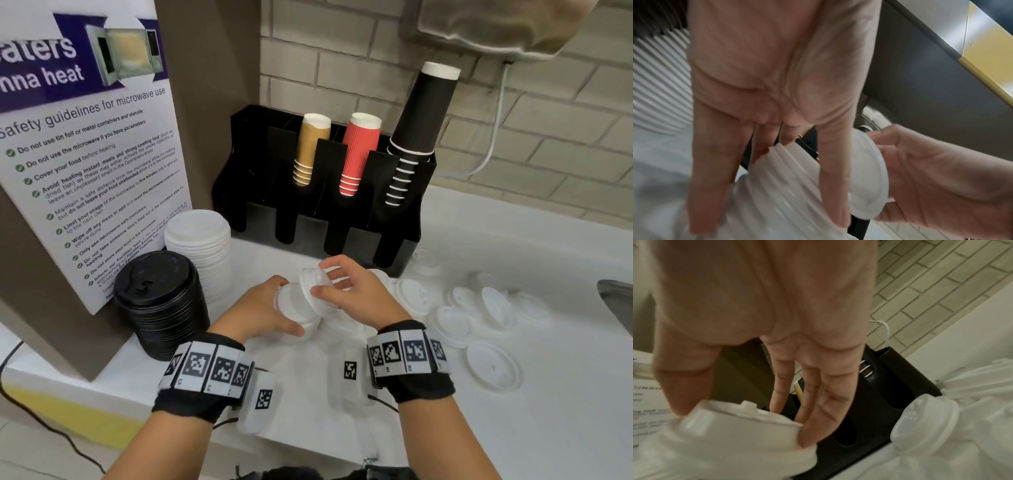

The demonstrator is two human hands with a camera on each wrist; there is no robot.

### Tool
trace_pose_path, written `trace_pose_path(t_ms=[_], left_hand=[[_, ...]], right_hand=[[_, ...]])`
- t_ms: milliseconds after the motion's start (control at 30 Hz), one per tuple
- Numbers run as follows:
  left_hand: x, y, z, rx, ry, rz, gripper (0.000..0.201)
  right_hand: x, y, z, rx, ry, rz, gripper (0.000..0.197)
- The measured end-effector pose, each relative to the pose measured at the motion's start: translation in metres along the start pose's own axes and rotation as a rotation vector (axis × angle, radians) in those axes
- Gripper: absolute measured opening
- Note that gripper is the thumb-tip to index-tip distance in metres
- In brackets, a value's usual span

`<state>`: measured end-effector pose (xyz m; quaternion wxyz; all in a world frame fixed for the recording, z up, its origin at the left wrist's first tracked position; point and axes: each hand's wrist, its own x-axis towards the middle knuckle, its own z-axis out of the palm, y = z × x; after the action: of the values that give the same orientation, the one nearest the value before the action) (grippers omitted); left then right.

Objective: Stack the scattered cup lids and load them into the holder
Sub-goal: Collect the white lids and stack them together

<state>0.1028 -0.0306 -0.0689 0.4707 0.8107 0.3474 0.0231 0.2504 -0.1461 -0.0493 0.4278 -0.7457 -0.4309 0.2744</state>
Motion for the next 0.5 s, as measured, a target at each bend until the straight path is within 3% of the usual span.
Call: trace_pose_path(t_ms=[500], left_hand=[[-0.005,-0.007,-0.003,-0.119,0.002,0.005,0.068]], right_hand=[[0.007,-0.010,0.033,-0.344,-0.040,-0.075,0.053]])
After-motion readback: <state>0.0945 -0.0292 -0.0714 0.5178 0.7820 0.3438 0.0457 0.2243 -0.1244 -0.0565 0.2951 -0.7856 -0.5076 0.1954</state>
